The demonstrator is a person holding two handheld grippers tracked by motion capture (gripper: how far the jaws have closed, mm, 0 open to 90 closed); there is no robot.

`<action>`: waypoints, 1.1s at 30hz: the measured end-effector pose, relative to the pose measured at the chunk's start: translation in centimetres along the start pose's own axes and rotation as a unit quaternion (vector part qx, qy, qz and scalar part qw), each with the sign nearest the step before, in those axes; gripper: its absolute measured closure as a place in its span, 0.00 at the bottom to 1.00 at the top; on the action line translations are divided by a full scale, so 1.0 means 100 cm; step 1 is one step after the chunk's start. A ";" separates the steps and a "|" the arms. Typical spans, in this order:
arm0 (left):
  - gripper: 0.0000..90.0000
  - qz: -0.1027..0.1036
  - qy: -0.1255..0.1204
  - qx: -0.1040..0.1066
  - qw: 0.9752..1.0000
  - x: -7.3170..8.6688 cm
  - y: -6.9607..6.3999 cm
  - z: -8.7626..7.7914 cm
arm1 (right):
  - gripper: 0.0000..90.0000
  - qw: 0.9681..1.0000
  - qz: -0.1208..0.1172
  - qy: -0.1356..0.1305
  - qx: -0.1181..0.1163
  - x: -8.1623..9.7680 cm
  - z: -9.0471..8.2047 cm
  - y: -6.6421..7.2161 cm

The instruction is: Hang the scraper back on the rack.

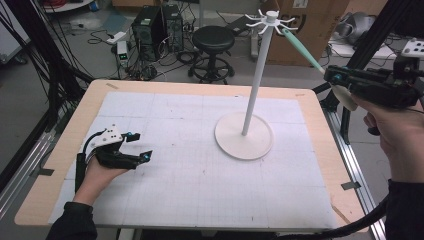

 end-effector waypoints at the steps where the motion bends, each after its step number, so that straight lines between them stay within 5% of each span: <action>1: 0.21 0.000 0.000 0.000 1.000 0.000 0.000 0.000 | 0.90 1.000 -0.003 0.002 0.001 0.001 0.001 0.000; 23: 0.22 0.000 0.003 0.002 1.000 0.001 -0.001 0.001 | 0.90 0.999 0.007 0.026 0.035 0.017 0.014 -0.020; 29: 0.22 0.002 0.004 0.003 1.000 0.001 -0.001 0.000 | 0.88 0.999 0.010 0.039 0.029 0.026 0.024 -0.022; 33: 0.22 0.000 0.005 0.003 1.000 0.002 0.000 0.000 | 0.77 0.999 0.016 0.034 0.019 0.031 0.026 -0.022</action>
Point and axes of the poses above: each handheld gripper's, and its own axes: z roughly forward along the jaws, x roughly out of its underside, y roughly to its left, the point moved 8 cm from there along z, roughly forward along the jaws, and after that the axes turned 6 degrees about -y, right-handed, at the moved point
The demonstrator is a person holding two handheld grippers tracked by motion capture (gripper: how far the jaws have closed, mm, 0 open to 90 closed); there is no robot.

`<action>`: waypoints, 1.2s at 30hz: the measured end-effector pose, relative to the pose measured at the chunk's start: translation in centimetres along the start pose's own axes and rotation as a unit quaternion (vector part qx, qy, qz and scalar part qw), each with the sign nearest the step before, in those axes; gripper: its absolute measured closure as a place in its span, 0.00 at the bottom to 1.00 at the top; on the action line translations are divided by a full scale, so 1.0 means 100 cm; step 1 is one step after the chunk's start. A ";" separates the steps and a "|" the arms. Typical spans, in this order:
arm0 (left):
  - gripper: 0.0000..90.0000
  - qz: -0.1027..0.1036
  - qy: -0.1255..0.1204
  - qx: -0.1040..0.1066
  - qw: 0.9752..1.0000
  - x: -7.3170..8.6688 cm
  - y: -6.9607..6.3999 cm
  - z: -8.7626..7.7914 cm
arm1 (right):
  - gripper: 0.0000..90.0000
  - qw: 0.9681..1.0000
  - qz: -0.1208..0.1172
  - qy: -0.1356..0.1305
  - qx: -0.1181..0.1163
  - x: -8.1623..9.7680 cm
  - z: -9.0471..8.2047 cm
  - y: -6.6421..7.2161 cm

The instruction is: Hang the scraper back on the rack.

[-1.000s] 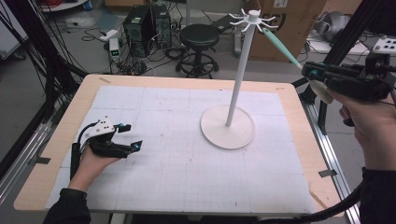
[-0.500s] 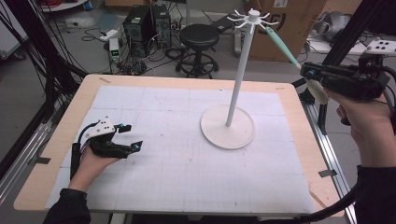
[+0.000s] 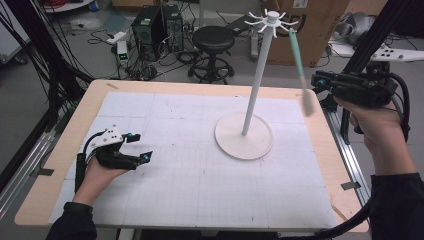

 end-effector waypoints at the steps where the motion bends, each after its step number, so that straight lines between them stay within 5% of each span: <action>1: 0.22 -0.001 0.000 0.000 1.000 0.000 0.000 0.000 | 0.75 1.000 0.000 0.000 -0.002 0.002 0.000 0.000; 10: 0.22 -0.001 -0.001 -0.001 1.000 0.000 0.002 -0.001 | 0.52 1.000 0.011 -0.010 0.005 0.048 -0.007 -0.007; 20: 0.22 -0.006 0.004 -0.009 1.000 0.003 0.006 0.003 | 0.40 0.999 0.027 -0.003 0.026 0.162 0.002 -0.018; 27: 0.21 -0.011 0.004 -0.021 1.000 0.004 0.011 0.003 | 0.36 0.997 0.055 0.038 0.049 0.230 0.017 -0.025; 36: 0.21 -0.008 0.018 -0.033 0.999 0.008 0.013 0.004 | 0.34 0.993 0.060 0.075 0.076 0.259 0.024 -0.034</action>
Point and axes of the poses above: each handheld gripper's, and its own axes: z roughly forward along the jaws, x roughly out of its underside, y roughly to its left, the point moved 8 cm from there along z, roughly forward along the jaws, and after that the axes turned 6 degrees about -y, right-handed, at the moved point
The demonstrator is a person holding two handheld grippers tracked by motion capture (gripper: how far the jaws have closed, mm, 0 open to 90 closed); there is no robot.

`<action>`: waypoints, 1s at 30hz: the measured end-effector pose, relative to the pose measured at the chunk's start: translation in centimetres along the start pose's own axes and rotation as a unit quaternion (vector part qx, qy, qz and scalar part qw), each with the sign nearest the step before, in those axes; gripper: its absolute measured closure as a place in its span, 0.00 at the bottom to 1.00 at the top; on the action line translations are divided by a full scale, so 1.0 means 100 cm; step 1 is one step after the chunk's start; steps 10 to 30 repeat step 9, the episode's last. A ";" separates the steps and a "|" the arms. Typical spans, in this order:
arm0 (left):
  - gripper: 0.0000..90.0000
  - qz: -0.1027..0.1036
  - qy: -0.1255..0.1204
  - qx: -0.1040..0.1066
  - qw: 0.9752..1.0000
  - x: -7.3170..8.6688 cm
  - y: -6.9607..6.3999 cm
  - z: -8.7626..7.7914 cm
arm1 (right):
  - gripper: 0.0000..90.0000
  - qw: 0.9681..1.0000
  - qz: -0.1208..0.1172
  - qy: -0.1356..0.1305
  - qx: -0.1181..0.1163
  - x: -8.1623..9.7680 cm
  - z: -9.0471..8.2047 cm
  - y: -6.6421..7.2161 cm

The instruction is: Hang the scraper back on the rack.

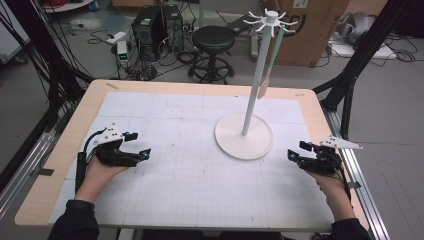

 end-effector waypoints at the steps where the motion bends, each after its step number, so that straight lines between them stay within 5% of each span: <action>1: 0.21 0.001 0.001 -0.001 1.000 0.000 0.000 0.000 | 0.34 1.000 -0.001 0.006 0.001 0.003 0.001 0.000; 9: 0.20 0.001 0.010 -0.019 1.000 0.004 0.004 -0.001 | 0.33 0.999 -0.027 0.040 0.001 0.015 0.011 0.005; 30: 0.20 0.001 0.010 -0.019 1.000 0.004 0.004 -0.001 | 0.33 0.999 -0.027 0.040 0.001 0.015 0.011 0.005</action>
Point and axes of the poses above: each handheld gripper's, and its own axes: z roughly forward along the jaws, x roughly out of its underside, y roughly to its left, the point moved 8 cm from there along z, roughly forward along the jaws, and after that the axes turned 6 degrees about -y, right-handed, at the moved point
